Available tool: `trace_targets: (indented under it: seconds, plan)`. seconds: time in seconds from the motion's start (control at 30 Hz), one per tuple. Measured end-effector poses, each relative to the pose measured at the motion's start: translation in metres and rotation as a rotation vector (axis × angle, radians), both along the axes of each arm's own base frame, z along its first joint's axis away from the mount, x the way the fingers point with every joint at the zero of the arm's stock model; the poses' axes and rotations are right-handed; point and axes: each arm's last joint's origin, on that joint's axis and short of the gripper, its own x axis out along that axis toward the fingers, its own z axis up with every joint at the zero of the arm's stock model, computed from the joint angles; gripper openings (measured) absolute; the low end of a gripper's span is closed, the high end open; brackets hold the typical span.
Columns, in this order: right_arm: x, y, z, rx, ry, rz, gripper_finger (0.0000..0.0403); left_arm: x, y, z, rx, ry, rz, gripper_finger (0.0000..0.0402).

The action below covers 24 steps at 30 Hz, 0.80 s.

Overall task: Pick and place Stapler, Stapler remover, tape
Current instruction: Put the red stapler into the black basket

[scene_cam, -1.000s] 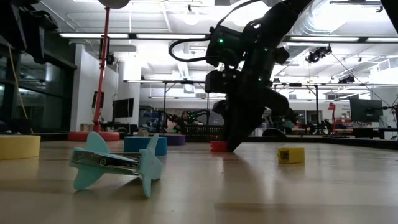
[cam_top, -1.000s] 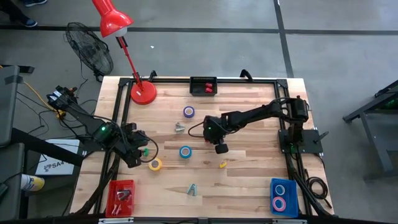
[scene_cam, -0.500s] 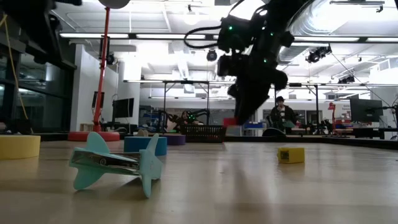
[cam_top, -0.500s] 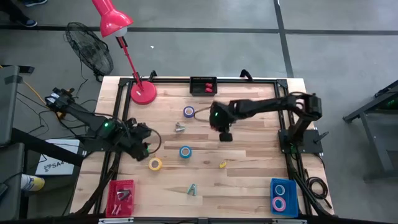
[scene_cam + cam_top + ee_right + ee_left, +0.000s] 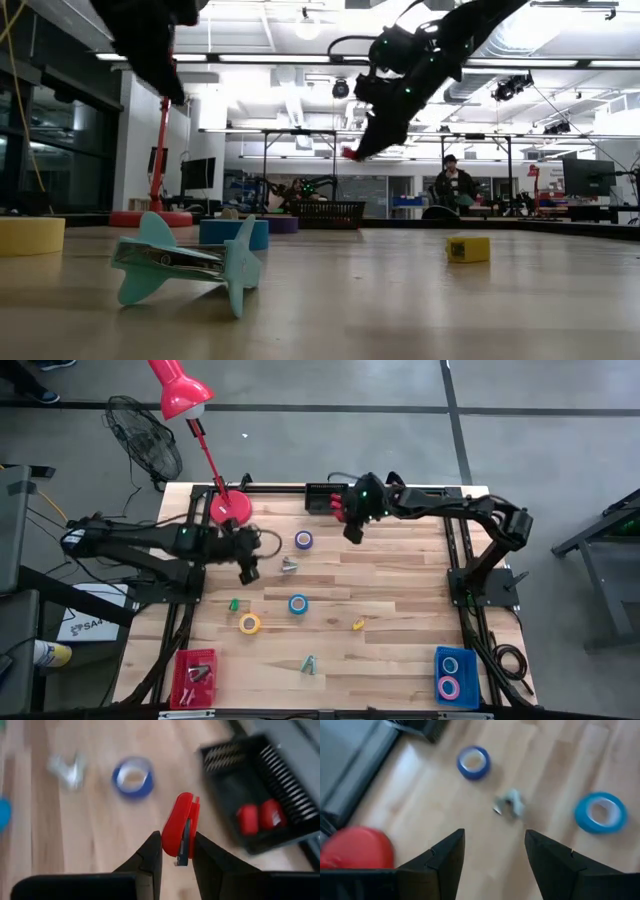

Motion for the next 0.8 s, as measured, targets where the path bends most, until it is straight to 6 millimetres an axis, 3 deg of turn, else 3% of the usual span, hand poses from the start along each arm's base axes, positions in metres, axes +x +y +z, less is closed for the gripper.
trace_targets:
  seconds: [0.17, 0.3, 0.53, 0.8]
  plan:
    - [-0.001, -0.024, 0.011, 0.052, -0.186, -0.124, 0.0072, 0.006, 0.034, 0.007, 0.108, -0.018, -0.045, 0.0205]
    - [0.002, -0.042, 0.009, 0.095, -0.227, -0.206, 0.0072, 0.008, 0.059, 0.014, 0.178, -0.057, -0.078, 0.0205]
    - [0.02, -0.079, -0.001, 0.215, -0.192, -0.368, 0.0072, 0.001, 0.093, 0.02, 0.247, -0.091, -0.107, 0.0205]
    - [0.026, -0.113, -0.024, 0.412, -0.038, -0.57, 0.0072, -0.006, 0.109, 0.022, 0.273, -0.092, -0.151, 0.0205]
